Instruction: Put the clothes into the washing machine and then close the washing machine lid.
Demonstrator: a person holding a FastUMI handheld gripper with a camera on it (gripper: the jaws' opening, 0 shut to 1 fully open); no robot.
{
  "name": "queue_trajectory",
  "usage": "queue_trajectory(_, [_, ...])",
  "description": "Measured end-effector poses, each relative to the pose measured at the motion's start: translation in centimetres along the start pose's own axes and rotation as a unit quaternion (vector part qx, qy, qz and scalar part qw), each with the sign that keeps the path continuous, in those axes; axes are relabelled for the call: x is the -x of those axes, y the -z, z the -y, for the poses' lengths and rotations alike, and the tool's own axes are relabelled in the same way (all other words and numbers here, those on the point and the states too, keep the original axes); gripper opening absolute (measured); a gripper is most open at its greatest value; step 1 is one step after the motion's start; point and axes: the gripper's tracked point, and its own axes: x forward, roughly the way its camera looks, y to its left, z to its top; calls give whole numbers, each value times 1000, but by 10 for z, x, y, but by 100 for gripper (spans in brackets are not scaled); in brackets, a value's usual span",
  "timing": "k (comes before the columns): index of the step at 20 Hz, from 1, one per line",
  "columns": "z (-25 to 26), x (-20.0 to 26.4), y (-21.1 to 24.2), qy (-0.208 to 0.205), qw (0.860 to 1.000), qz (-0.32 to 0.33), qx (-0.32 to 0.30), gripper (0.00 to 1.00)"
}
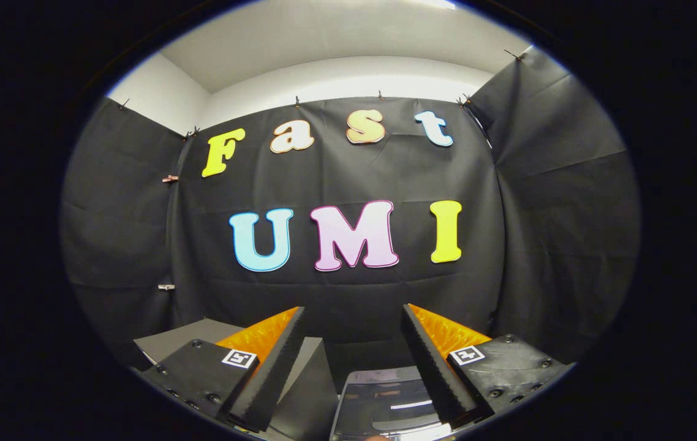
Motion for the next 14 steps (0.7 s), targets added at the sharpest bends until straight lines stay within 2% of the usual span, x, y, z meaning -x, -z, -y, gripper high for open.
queue_trajectory(14, [16,3,3,11,1000,-15,2,98])
